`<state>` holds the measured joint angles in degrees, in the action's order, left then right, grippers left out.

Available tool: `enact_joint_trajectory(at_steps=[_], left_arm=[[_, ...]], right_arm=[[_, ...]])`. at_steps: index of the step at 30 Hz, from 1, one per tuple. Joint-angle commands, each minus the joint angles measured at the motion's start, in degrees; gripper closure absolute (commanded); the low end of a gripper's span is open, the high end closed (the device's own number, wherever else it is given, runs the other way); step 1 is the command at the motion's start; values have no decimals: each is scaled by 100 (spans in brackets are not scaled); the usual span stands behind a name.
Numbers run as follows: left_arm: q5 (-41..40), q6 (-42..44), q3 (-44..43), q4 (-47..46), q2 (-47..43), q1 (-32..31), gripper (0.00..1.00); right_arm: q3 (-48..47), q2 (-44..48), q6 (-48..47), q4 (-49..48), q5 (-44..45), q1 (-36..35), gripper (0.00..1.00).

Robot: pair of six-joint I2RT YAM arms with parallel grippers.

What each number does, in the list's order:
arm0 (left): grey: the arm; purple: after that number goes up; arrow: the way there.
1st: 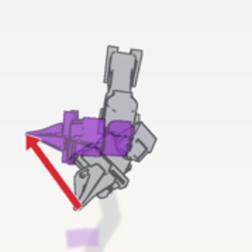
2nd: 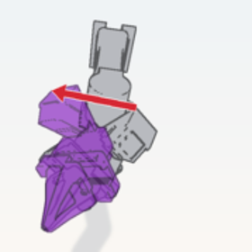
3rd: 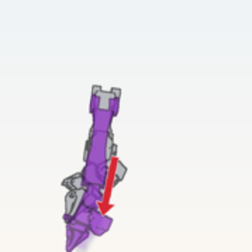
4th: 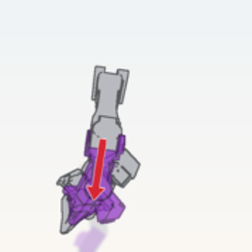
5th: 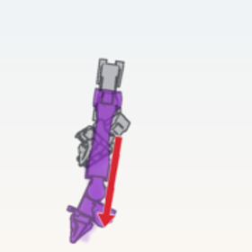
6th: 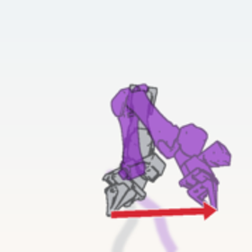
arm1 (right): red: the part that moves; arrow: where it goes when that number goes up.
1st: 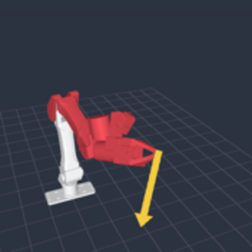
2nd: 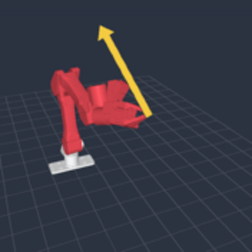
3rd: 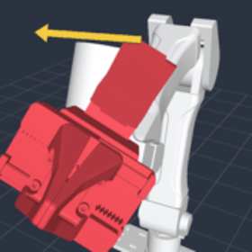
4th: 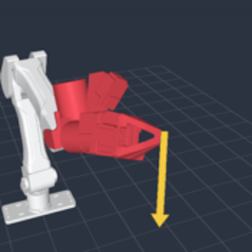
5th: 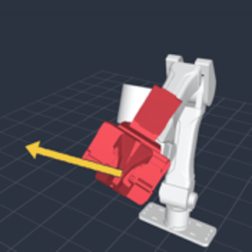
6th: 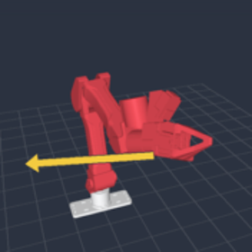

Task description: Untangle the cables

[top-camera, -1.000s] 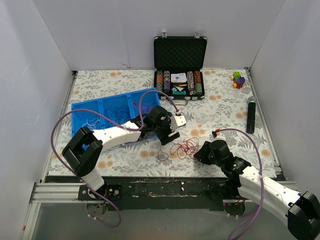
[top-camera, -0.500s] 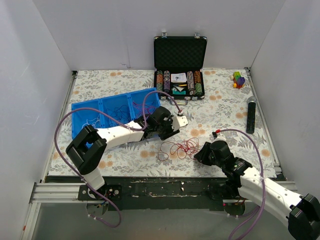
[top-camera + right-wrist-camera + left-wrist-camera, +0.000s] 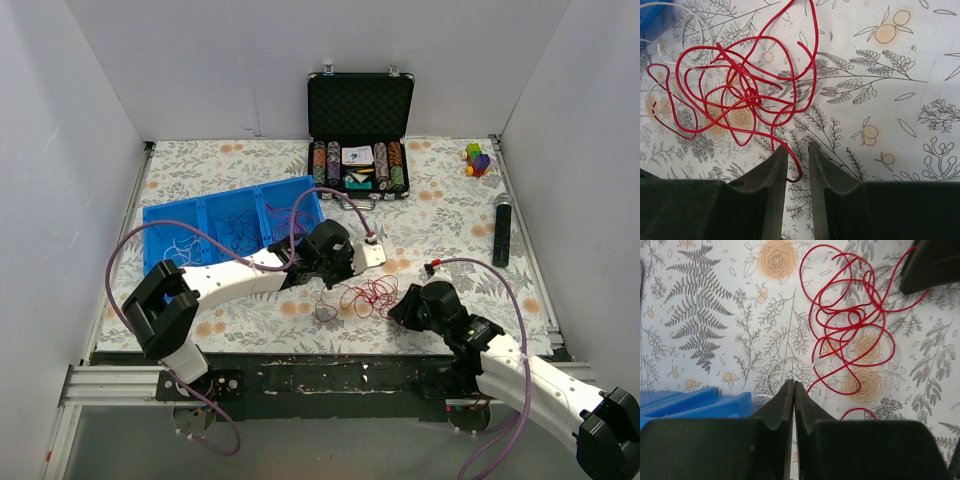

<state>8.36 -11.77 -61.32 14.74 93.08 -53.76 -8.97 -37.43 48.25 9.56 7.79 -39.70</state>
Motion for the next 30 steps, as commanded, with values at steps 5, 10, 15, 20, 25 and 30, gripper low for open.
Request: enact_joint_trajectory(at_steps=[5, 10, 15, 20, 25, 30], left_arm=[[184, -176, 129, 187, -800, -100, 100], [-220, -159, 278, 240, -765, -109, 64], [-475, -133, 629, 91, -651, -117, 62], [-721, -18, 665, -173, -388, -117, 66], [-940, -18, 455, -384, -54, -117, 69], [-968, 17, 314, -446, 193, -117, 70]], right_arm=[[62, 218, -35, 441, 188, 15, 69], [18, 210, -35, 441, 188, 15, 69], [-17, 289, 35, 660, 249, 15, 69], [-17, 500, 62, 845, 284, 24, 69], [9, 631, 132, 942, 188, 15, 69], [45, 755, 132, 986, 170, 7, 69]])
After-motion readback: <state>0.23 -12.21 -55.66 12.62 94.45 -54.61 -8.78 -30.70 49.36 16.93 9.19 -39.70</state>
